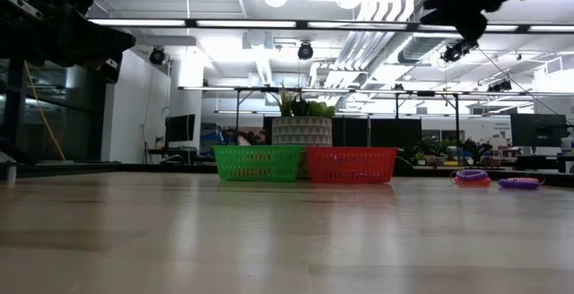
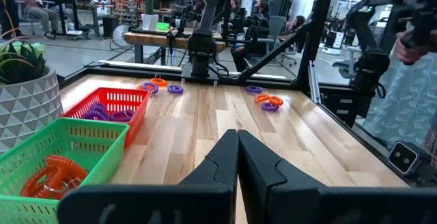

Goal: Sort spring keychains
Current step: Put the purple spring keychain into the orange bin

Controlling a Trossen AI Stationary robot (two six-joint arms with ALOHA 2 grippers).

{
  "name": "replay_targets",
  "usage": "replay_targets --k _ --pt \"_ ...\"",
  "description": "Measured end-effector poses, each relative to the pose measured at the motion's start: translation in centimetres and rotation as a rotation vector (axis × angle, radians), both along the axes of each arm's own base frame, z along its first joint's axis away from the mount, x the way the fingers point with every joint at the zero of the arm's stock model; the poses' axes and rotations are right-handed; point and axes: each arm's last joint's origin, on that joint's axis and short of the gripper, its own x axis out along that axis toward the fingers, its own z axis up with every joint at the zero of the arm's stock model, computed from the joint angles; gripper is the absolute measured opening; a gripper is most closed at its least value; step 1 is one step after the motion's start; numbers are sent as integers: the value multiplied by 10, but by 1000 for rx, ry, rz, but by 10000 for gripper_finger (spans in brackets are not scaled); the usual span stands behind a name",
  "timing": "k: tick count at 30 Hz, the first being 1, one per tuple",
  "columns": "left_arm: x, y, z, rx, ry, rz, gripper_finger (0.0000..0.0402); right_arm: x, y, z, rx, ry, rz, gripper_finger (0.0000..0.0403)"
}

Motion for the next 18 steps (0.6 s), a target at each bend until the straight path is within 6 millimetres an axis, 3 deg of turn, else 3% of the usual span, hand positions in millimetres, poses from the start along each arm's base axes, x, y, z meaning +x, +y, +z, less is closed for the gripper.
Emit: replay_targets --k 7,18 --pt "0 0 0 0 0 0 0 24 -23 5 131 98 -159 163" --pt "0 0 0 0 0 0 0 33 -53 -26 455 304 -395 151"
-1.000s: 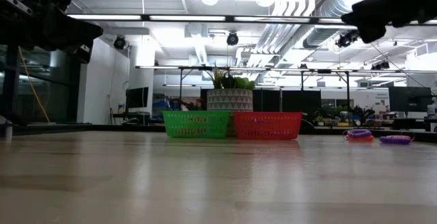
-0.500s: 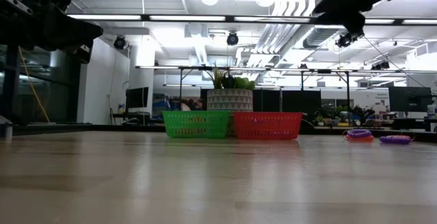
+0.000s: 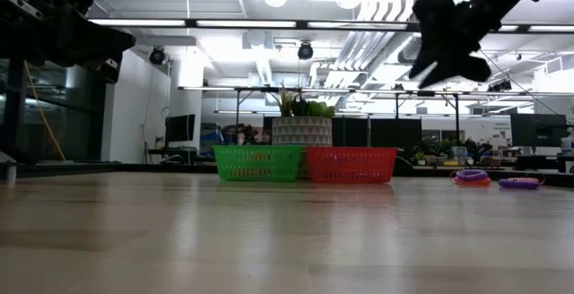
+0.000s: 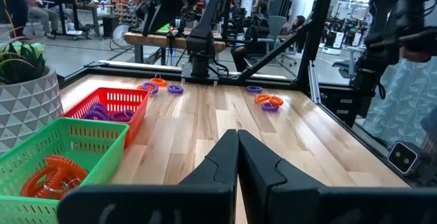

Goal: Sort spring keychains
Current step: Put the purple spring keychain into the orange bin

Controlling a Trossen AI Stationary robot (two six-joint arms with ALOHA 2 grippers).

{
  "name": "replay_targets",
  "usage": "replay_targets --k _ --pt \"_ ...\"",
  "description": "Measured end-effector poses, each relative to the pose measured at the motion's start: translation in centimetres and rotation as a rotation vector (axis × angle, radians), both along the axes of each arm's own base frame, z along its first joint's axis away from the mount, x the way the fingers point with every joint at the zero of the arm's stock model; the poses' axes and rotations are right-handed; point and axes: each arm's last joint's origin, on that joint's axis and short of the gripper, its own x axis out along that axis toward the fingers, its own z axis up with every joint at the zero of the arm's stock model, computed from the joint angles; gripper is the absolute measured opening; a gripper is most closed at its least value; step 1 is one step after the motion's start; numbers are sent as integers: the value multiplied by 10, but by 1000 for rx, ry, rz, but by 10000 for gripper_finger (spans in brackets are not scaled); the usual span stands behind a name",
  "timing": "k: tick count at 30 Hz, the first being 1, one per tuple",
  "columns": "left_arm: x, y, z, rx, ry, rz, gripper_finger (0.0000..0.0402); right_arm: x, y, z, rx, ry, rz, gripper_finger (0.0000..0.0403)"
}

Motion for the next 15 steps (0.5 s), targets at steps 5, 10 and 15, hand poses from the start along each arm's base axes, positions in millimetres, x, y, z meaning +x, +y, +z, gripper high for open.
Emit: replay_targets --k 5,10,15 --pt "0 0 0 0 0 0 0 -9 -12 -15 126 124 -143 151" --pt "0 0 0 0 0 0 0 -14 -19 -26 216 212 -235 146" --pt "0 0 0 0 0 0 0 -14 -26 -40 285 331 -273 145"
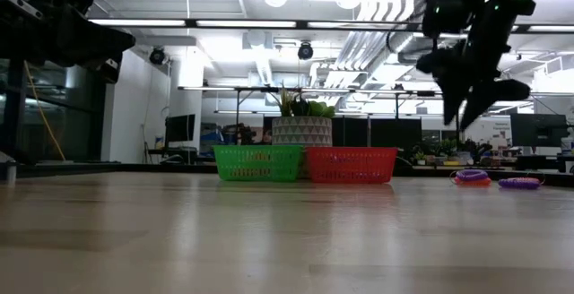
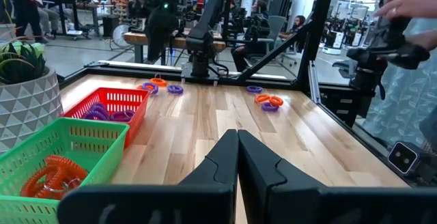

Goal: Sort spring keychains
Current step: Put the purple spring keychain into the orange bin

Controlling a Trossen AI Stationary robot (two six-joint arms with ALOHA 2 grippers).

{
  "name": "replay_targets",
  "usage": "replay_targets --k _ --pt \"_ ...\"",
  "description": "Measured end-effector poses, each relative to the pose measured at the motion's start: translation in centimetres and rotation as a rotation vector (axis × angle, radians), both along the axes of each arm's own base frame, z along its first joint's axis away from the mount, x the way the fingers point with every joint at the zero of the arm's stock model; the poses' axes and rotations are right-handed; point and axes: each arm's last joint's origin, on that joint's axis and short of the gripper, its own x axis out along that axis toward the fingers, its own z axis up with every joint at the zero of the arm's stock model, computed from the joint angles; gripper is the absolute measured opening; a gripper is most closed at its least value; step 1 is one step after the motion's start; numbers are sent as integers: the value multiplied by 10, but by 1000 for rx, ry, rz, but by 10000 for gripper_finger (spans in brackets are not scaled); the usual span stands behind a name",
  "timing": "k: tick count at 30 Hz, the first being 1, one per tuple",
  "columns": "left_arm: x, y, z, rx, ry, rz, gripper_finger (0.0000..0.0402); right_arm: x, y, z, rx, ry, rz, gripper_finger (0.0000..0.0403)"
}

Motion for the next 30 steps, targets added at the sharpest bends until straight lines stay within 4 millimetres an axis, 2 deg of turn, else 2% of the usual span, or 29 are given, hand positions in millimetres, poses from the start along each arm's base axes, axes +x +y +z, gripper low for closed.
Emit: replay_targets --k 6,16,30 --pt "0 0 0 0 0 0 0 -1 -9 -21 82 187 -15 162" --pt "0 0 0 0 0 0 0 4 -25 -46 126 335 -13 194" --pt "0 0 0 0 0 0 0 8 -43 -72 158 422 -20 175"
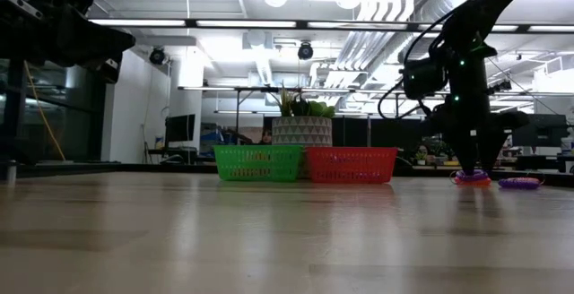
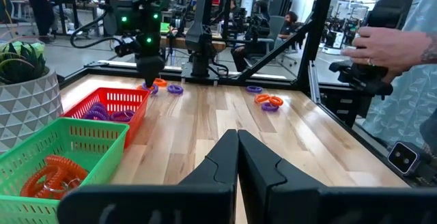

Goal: Sort spring keychains
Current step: Put the purple spring keychain into the orange bin

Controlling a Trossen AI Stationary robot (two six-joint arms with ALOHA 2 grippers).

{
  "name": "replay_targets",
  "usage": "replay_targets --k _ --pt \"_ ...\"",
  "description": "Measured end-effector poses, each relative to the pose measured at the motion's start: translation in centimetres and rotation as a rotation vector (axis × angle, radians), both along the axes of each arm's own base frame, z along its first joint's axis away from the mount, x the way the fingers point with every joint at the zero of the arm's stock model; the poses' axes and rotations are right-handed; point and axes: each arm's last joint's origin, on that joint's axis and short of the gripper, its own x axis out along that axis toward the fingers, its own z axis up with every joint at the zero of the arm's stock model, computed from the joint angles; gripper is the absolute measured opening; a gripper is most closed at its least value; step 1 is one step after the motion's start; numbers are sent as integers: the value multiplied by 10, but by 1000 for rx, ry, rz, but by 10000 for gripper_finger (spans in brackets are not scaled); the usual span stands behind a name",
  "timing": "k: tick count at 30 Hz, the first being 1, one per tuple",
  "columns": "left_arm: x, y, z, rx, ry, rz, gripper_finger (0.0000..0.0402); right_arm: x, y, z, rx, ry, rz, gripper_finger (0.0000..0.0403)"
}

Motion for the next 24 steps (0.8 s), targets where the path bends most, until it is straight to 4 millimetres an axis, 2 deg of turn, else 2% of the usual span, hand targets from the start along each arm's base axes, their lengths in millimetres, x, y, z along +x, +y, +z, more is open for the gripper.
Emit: replay_targets --k 9,24 --pt "0 0 0 0 0 0 0 -1 -4 -4 6 6 -18 144" --pt "0 0 0 0 0 0 0 -1 -4 -4 14 -2 -18 49"
